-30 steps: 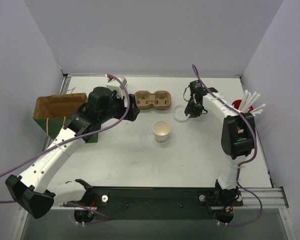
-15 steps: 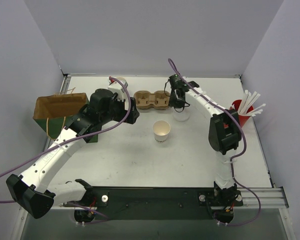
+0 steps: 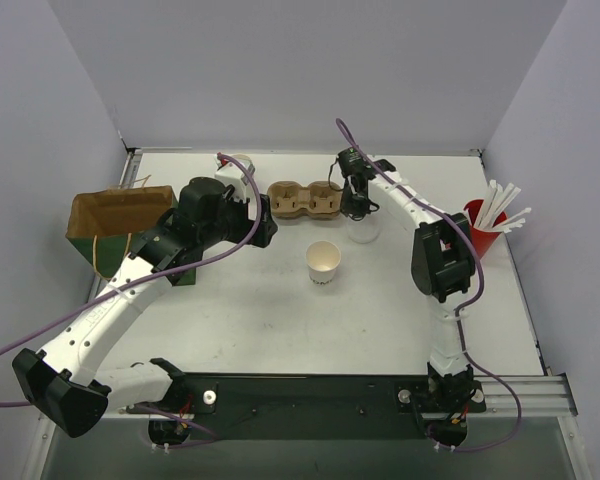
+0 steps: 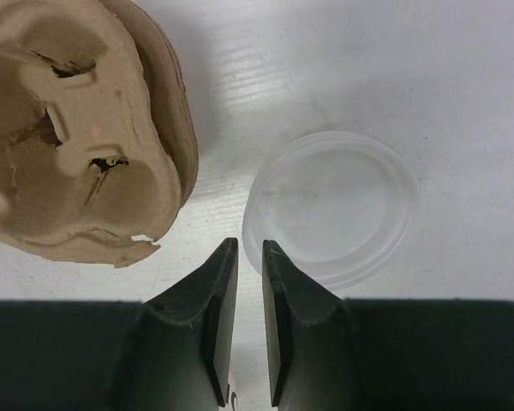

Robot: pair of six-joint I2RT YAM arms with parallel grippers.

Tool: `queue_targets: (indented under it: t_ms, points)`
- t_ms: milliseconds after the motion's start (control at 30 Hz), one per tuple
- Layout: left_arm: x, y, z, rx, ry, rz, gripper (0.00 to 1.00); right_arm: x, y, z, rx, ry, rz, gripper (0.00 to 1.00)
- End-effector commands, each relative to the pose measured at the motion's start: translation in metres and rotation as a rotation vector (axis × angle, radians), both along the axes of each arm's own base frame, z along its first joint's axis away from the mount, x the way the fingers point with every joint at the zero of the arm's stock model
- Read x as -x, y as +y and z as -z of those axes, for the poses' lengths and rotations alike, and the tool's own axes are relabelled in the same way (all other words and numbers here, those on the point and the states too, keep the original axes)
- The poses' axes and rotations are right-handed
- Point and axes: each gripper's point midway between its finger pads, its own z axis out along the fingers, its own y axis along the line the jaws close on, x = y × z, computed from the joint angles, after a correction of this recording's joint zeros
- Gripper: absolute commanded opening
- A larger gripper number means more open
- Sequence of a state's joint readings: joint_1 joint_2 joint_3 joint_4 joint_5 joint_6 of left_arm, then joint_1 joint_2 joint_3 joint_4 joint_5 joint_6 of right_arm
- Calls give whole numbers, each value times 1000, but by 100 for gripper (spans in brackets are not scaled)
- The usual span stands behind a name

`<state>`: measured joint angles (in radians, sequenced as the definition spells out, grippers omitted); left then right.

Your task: Pack the takeout coffee

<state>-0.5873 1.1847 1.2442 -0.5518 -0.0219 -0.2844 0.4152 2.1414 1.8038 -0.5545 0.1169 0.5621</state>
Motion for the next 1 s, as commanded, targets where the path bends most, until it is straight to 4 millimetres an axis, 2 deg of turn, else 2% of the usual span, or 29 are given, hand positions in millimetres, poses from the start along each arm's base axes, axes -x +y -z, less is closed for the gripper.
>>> queue_targets:
  t_ms: [0, 600, 800, 967]
  points:
    - [-3, 1, -18, 13, -39, -4, 98, -2, -2, 0, 42, 9, -2, 14]
    - [-4, 2, -13, 8, -34, -8, 97, -4, 3, 13, 54, 29, -14, 12]
    - [-4, 2, -11, 7, -35, -7, 97, -4, 2, 9, 67, 21, -15, 1]
    - [-3, 2, -10, 8, -33, -8, 97, -3, -2, 3, 86, 15, -13, 0]
